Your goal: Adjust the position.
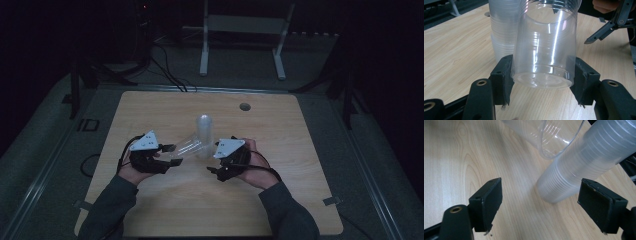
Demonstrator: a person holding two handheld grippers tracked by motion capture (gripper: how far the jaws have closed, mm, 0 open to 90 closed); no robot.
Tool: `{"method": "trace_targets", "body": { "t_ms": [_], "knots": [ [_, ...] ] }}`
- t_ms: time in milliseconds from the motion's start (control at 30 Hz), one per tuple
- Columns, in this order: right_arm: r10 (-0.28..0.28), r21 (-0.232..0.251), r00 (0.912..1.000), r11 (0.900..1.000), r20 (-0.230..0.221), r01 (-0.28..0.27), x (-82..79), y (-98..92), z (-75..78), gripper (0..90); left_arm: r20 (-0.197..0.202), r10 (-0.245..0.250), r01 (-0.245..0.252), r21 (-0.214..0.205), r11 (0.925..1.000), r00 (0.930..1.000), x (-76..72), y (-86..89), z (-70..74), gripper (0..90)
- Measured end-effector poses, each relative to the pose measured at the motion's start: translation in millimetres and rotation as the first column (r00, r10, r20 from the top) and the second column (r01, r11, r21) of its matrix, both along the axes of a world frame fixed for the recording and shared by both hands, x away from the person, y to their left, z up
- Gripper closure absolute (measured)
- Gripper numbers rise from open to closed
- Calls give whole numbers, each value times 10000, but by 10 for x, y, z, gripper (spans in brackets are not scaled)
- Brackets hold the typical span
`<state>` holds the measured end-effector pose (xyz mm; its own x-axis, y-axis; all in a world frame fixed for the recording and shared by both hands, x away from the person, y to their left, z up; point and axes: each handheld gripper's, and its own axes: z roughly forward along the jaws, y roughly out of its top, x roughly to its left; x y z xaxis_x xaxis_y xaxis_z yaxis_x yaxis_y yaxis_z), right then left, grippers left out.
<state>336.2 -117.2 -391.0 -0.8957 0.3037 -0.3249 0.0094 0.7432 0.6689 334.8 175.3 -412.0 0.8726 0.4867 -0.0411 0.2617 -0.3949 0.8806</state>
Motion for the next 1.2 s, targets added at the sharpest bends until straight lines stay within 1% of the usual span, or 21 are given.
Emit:
{"method": "trace_targets", "body": {
  "t_ms": [167, 433, 600, 733, 833, 933, 1200],
  "knots": [
    [-67, 178, 9999, 9998, -121, 69, 1, -8, -19, 192, 0, 34, -34, -204, 9998, 10000, -3, 5, -12, 415],
    [-99, 418, 9998, 9991, -194, 107, 2, 10, -33, 193, -2, 100, -100, -601, 9981, 10000, -10, 37, -20, 415],
    [-189, 558, 9997, 9982, -183, 199, 5, 14, -29, 193, 5, 220, -220, -726, 9971, 9998, -1, 58, -47, 414],
    [-300, 734, 9992, 9968, -261, 318, 12, 9, -29, 193, 7, 255, -254, -824, 9963, 9997, -5, 76, -49, 415],
    [-337, 804, 9991, 9961, -274, 358, 12, 11, -29, 193, 43, 238, -233, -929, 9954, 9997, -10, 78, -44, 415],
    [-333, 1016, 9988, 9942, -347, 366, 11, 26, -29, 193, 58, 186, -179, -1015, 9947, 9998, -15, 74, -40, 415],
    [-339, 1172, 9985, 9924, -428, 387, 15, 71, -38, 193, 58, 177, -168, -1231, 9923, 9998, -16, 85, -39, 414]
  ]
}}
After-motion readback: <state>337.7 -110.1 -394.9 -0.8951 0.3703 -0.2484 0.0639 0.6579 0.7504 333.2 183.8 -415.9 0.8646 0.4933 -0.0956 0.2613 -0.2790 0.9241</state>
